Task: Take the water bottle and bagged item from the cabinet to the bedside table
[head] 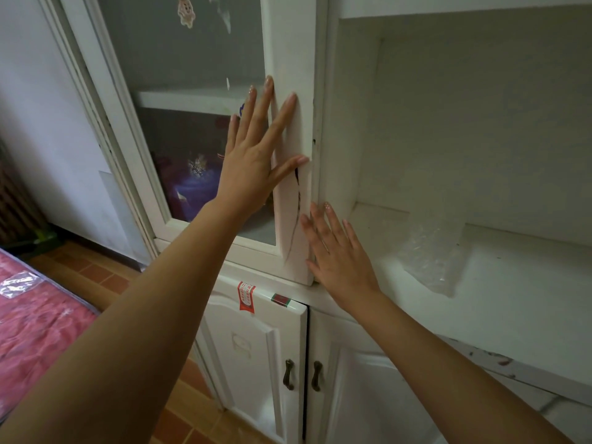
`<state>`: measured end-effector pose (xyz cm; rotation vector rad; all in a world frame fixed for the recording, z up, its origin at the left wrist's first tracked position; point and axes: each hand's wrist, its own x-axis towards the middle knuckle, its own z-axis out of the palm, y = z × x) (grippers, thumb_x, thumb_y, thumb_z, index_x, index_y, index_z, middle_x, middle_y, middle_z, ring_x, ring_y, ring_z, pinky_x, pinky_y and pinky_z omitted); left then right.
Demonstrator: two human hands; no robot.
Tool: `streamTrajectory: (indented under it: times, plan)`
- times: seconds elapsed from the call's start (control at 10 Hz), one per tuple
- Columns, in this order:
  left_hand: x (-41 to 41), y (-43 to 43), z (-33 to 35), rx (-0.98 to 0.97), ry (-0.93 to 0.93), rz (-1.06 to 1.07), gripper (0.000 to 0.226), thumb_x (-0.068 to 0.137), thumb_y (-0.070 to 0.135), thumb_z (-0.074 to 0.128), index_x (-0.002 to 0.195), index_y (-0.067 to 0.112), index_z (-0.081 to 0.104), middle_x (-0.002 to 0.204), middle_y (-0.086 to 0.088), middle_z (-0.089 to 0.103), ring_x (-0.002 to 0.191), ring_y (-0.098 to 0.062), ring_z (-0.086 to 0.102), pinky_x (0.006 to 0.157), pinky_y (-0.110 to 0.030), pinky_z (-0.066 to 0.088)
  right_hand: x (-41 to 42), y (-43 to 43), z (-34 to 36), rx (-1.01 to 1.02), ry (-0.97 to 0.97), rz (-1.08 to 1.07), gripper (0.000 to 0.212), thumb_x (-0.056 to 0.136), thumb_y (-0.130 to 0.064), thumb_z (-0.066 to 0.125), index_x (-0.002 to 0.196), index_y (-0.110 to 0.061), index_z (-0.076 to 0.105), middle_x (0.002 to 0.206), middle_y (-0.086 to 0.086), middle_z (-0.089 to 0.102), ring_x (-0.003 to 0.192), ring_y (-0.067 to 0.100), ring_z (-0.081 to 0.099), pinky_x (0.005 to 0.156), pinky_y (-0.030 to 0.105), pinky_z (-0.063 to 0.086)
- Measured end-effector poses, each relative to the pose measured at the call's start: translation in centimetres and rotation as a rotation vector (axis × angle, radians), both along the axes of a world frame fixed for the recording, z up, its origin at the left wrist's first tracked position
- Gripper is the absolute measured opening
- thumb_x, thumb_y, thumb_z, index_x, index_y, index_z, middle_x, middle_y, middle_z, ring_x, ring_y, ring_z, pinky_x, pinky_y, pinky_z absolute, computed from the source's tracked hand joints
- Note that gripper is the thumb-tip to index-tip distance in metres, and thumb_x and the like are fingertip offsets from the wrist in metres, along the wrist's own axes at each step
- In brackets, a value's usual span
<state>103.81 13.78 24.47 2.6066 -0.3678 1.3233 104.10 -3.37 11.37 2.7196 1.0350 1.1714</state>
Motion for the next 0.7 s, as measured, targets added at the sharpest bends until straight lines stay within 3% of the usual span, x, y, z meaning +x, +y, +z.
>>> streamTrajectory:
  times: [0.1,0.2,0.3,0.4,0.5,0.6,0.7]
  plan:
    - [-0.3,-0.1,0.0,-0.005,0.021,0.006,0.075,0.086,0.059,0.04,0.145,0.025,0.01,0.155,-0.011,0.003,0.141,-0.028,-0.003,0.113,-0.047,0.002,-0.4,0.1,0.2,-0.011,0.012,-0.021,0.097,0.078,-0.032,0.065,0.146,-0.014,-0.001,0.153,0.006,0.007,0.138,0.025,0.009,0.111,0.04,0.011]
    - [-0.8,-0.1,0.2,-0.001,0.045,0.017,0.072,0.087,0.056,0.042,0.145,0.028,0.007,0.155,-0.009,0.001,0.142,-0.026,-0.003,0.113,-0.043,0.004,-1.1,0.1,0.7,0.023,0.031,-0.012,0.09,0.074,-0.03,0.07,0.144,-0.012,0.016,0.152,0.005,0.012,0.137,0.025,0.015,0.109,0.043,0.024]
    - [-1.9,0.3,0.4,0.034,0.121,0.023,0.071,0.088,0.05,0.043,0.144,0.031,0.005,0.155,-0.004,-0.002,0.142,-0.022,-0.002,0.114,-0.044,0.002,-2.2,0.0,1.4,0.047,0.061,-0.015,0.084,0.072,-0.024,0.071,0.142,-0.012,0.026,0.15,0.007,0.025,0.136,0.026,0.028,0.104,0.046,0.032]
    - [-3.6,1.3,-0.5,0.077,0.165,0.013,0.067,0.089,0.038,0.049,0.144,0.031,0.011,0.155,-0.003,0.006,0.141,-0.021,0.007,0.114,-0.051,0.007,-3.4,0.0,2.1,0.118,0.101,0.003,0.075,0.073,-0.019,0.07,0.139,-0.012,0.035,0.146,0.009,0.037,0.132,0.029,0.036,0.1,0.048,0.037]
    - [-5.7,1.9,-2.0,-0.005,0.198,-0.001,0.06,0.089,0.028,0.053,0.142,0.028,0.024,0.153,-0.006,0.017,0.139,-0.026,0.019,0.113,-0.051,0.015,-5.1,0.1,2.9,0.201,0.156,0.029,0.062,0.081,-0.017,0.063,0.138,-0.012,0.038,0.144,0.013,0.04,0.131,0.032,0.038,0.099,0.047,0.038]
    - [-7.9,2.6,-3.3,-0.095,0.205,-0.011,0.053,0.09,0.025,0.054,0.139,0.024,0.034,0.149,-0.008,0.029,0.133,-0.029,0.031,0.109,-0.051,0.025,-6.6,0.0,3.4,0.263,0.176,0.046,0.053,0.084,-0.016,0.053,0.135,-0.009,0.04,0.138,0.017,0.046,0.126,0.033,0.044,0.099,0.045,0.039]
    - [-9.9,3.9,-4.0,-0.038,0.195,-0.025,0.048,0.088,0.026,0.056,0.134,0.02,0.042,0.142,-0.012,0.04,0.126,-0.032,0.04,0.104,-0.053,0.033,-8.6,0.4,4.4,0.327,0.206,0.028,0.05,0.085,-0.015,0.05,0.133,-0.006,0.042,0.135,0.019,0.049,0.122,0.034,0.046,0.097,0.045,0.042]
